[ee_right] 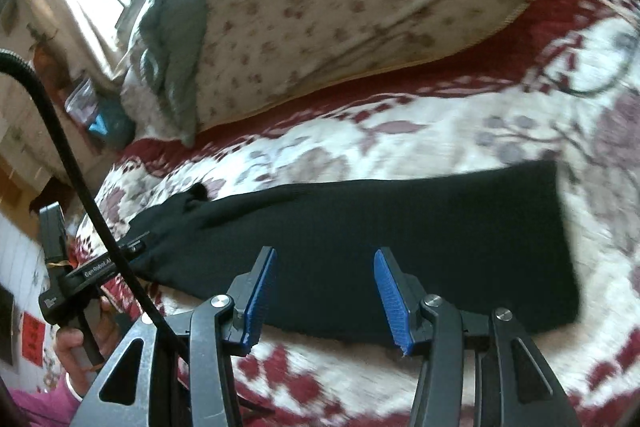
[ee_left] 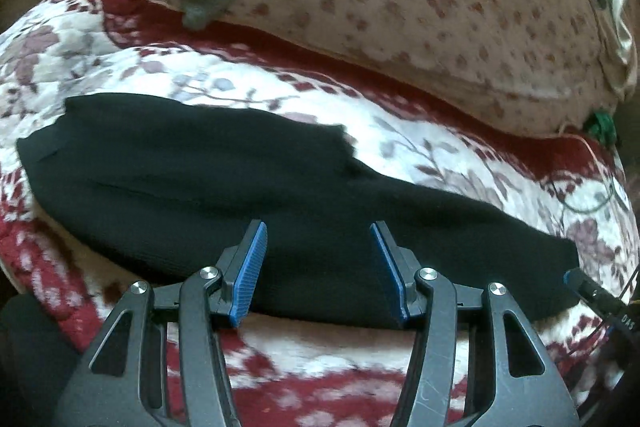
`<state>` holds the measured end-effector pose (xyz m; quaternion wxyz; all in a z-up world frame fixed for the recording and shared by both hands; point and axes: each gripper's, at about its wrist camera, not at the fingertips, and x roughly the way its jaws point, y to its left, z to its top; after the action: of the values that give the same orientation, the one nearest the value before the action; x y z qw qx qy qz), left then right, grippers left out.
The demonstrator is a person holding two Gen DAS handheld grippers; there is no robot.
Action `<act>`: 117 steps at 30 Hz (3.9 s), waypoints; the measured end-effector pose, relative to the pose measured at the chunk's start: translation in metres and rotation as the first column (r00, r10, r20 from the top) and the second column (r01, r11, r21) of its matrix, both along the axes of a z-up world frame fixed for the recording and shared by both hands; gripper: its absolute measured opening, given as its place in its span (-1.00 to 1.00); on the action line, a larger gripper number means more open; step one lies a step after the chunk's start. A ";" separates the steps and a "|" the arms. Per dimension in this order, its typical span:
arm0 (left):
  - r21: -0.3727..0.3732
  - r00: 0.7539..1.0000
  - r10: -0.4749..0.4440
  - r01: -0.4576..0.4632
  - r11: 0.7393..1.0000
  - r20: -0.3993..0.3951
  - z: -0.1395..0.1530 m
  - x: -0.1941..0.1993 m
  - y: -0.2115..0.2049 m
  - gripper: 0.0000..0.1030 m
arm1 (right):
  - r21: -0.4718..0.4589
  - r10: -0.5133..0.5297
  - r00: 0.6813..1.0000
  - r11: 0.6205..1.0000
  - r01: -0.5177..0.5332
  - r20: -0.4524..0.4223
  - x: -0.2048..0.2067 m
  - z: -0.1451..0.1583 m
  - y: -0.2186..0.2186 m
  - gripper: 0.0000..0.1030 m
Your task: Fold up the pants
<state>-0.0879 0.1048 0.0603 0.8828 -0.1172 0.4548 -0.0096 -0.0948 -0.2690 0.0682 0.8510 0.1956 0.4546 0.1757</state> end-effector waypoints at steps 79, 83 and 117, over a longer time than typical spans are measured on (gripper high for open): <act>-0.041 0.341 -0.930 0.936 0.349 -0.139 -0.049 0.088 -0.319 0.70 | 0.068 -0.075 0.990 0.994 0.084 -0.122 0.004 -0.049 -0.111 -0.20; -0.069 0.329 -0.940 0.940 0.335 -0.088 -0.044 0.091 -0.309 -0.12 | 0.082 -0.050 0.992 0.995 0.060 -0.115 0.004 -0.050 -0.110 -0.53; -0.081 0.578 -0.792 0.815 0.574 0.200 0.066 0.074 -0.147 -0.82 | 0.243 0.192 0.955 0.938 -0.246 0.225 0.005 0.076 0.016 -0.70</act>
<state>-0.0139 -0.0423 0.1265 0.7988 0.0309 0.3922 -0.4552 -0.0901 -0.2533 0.1444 0.8325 0.2386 0.3588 0.3481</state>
